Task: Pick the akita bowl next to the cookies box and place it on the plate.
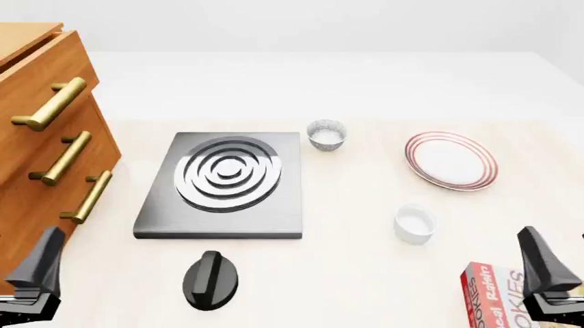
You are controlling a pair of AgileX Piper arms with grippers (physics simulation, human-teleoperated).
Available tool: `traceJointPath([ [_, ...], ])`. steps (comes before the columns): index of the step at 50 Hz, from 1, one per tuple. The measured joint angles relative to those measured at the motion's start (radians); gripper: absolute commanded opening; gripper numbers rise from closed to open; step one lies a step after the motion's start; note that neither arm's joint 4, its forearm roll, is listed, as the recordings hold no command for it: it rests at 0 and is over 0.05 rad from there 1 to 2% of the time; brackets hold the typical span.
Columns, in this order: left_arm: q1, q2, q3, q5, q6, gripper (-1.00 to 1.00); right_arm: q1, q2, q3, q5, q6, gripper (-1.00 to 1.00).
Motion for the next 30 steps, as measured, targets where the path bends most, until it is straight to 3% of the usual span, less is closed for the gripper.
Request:
traceJointPath([
  [16,0.000,0.000,0.000,0.000,0.000,1.00,0.040,0.200,-0.060,-0.050,0.008,1.00],
  [30,0.000,0.000,0.000,0.000,0.000,1.00,-0.004,0.384,-0.232,0.057,-0.030,1.00],
])
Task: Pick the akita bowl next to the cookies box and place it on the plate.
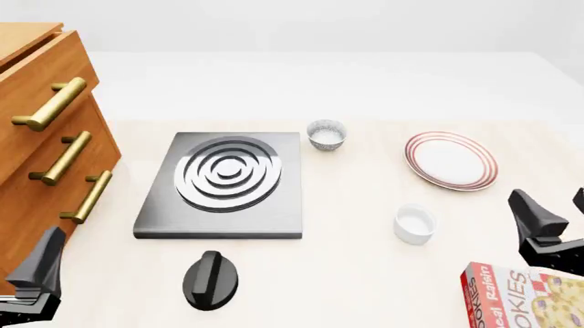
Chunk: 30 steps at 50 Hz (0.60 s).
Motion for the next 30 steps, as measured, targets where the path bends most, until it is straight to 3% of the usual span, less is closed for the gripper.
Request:
traceJointPath([
  [30,0.000,0.000,0.000,0.000,0.000,1.00,-0.309,0.311,-0.406,0.297,-0.075,1.00],
])
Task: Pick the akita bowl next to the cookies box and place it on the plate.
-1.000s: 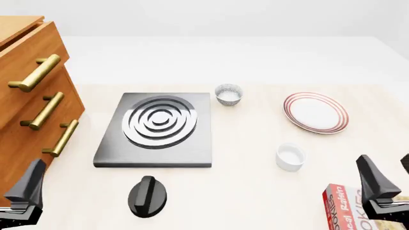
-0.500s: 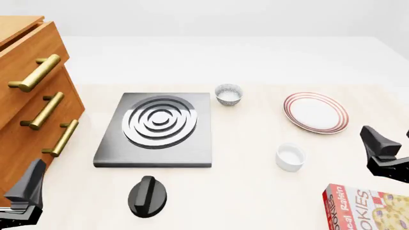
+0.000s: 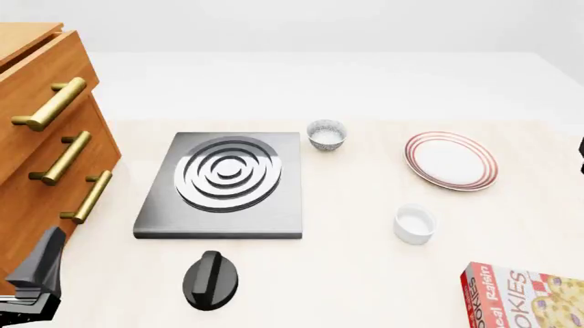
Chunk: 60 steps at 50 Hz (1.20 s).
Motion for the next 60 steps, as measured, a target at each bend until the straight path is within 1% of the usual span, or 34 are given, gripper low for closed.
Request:
traceJointPath([
  [17,0.000,0.000,0.000,0.000,0.000,1.00,-0.199,0.223,-0.215,0.121,-0.009,1.00],
  [27,0.000,0.000,0.000,0.000,0.000,1.00,-0.298,0.378,-0.348,0.179,-0.008,1.00],
  [46,0.000,0.000,0.000,0.000,0.000,1.00,-0.468,0.673,-0.584,0.268,-0.036,1.00],
  [60,0.000,0.000,0.000,0.000,0.000,1.00,-0.560,0.861,-0.705,0.287,-0.065,1.00],
])
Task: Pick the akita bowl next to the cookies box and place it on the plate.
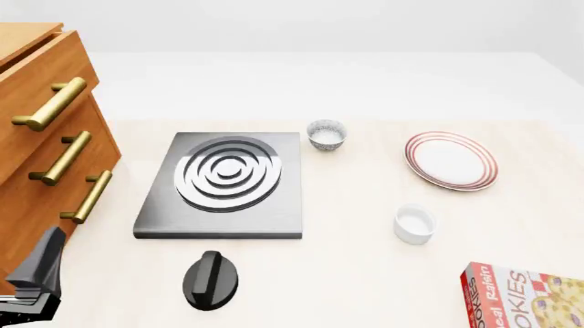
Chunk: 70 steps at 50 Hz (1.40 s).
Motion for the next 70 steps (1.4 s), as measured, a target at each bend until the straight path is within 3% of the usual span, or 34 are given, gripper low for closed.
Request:
traceJointPath([
  [34,0.000,0.000,0.000,0.000,0.000,1.00,-0.099,0.291,-0.164,0.017,-0.044,1.00],
  [70,0.000,0.000,0.000,0.000,0.000,1.00,-0.024,0.552,-0.419,0.069,0.007,1.00],
])
